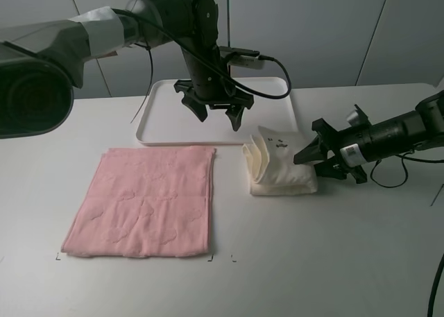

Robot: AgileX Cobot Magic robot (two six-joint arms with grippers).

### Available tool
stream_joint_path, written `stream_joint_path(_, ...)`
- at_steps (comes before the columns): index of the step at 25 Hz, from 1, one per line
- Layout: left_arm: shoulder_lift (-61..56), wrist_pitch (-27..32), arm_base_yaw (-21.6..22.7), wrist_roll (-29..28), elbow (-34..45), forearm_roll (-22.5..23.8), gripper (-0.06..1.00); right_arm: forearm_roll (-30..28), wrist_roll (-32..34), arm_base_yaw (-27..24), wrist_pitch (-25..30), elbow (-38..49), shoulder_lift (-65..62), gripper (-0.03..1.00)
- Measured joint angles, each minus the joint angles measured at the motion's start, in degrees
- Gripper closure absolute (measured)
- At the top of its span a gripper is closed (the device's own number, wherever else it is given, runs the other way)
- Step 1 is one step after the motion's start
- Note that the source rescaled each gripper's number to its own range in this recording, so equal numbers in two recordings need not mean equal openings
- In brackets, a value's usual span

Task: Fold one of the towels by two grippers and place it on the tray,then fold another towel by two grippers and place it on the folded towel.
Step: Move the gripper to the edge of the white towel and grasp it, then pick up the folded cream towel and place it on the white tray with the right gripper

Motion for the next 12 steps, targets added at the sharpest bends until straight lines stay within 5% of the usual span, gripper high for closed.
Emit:
stream_joint_path(4,0.00,0.00,0.10,3.86,0.00,-2.96,-0.01,0.14,-2.18,0.00,1.75,0.00,0.20,0.90)
stream_joint_path(12,-1.17,-0.11,0.10,4.85,1.53,-8.17,-0.01,-0.36,-4.56,0.00,4.34,0.00,-1.03,0.90)
